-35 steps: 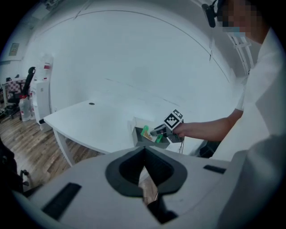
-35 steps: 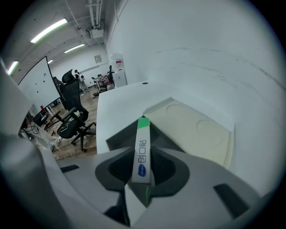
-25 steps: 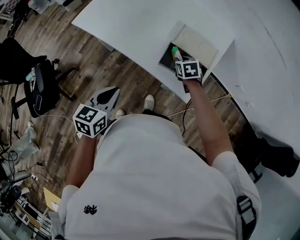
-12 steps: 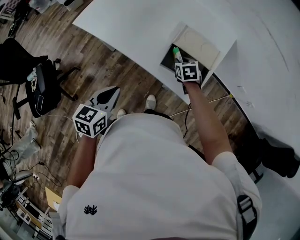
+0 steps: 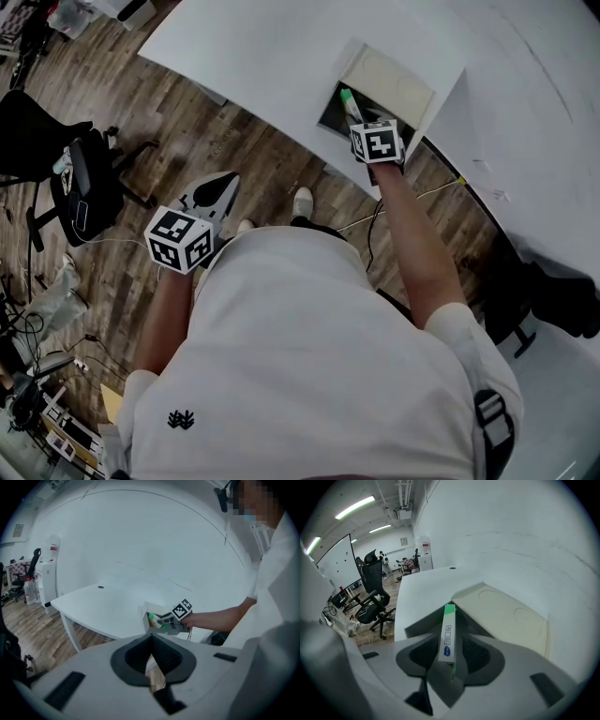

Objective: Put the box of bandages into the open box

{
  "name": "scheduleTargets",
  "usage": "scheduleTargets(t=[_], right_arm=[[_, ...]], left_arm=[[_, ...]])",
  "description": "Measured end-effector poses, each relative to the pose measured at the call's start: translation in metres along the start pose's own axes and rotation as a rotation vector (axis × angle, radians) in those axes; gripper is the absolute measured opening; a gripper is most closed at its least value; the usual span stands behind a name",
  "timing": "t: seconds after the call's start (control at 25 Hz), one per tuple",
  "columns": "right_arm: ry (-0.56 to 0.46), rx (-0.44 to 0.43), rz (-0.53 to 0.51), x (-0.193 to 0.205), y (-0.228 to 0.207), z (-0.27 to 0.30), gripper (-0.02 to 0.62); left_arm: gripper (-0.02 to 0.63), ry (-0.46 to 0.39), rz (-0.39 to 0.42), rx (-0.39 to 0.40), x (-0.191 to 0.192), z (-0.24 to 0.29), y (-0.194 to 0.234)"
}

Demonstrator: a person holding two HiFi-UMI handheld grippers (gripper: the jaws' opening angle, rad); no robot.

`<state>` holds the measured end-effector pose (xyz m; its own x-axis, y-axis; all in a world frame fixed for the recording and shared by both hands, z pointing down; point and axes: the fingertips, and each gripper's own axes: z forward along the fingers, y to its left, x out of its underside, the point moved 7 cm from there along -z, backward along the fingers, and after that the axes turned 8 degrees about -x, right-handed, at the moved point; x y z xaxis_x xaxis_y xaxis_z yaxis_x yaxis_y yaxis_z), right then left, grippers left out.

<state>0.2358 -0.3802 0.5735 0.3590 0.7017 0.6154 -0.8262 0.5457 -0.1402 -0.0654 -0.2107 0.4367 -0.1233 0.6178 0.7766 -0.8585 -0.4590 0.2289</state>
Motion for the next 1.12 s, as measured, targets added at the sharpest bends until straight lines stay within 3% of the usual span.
scheduleTargets(t=[0.52,0.88,1.12], right_arm=[[-0.143,0.075,0.031,0.006,0.030,-0.067,0.163],[-0.206,0.136,0.099,0.044,0.080,-0.110,0.061],[-0.207,0.089,0.154,0.076,0.138,-0.126,0.014]], left_arm=[[0.006,-0.012,0.065,0.106,0.012,-0.016,-0.005],[0.006,-0.027,0.091,0.184,0.035,-0.047,0.008],[0.006,-0.009,0.087,0.226,0.055,-0.069,0.019]])
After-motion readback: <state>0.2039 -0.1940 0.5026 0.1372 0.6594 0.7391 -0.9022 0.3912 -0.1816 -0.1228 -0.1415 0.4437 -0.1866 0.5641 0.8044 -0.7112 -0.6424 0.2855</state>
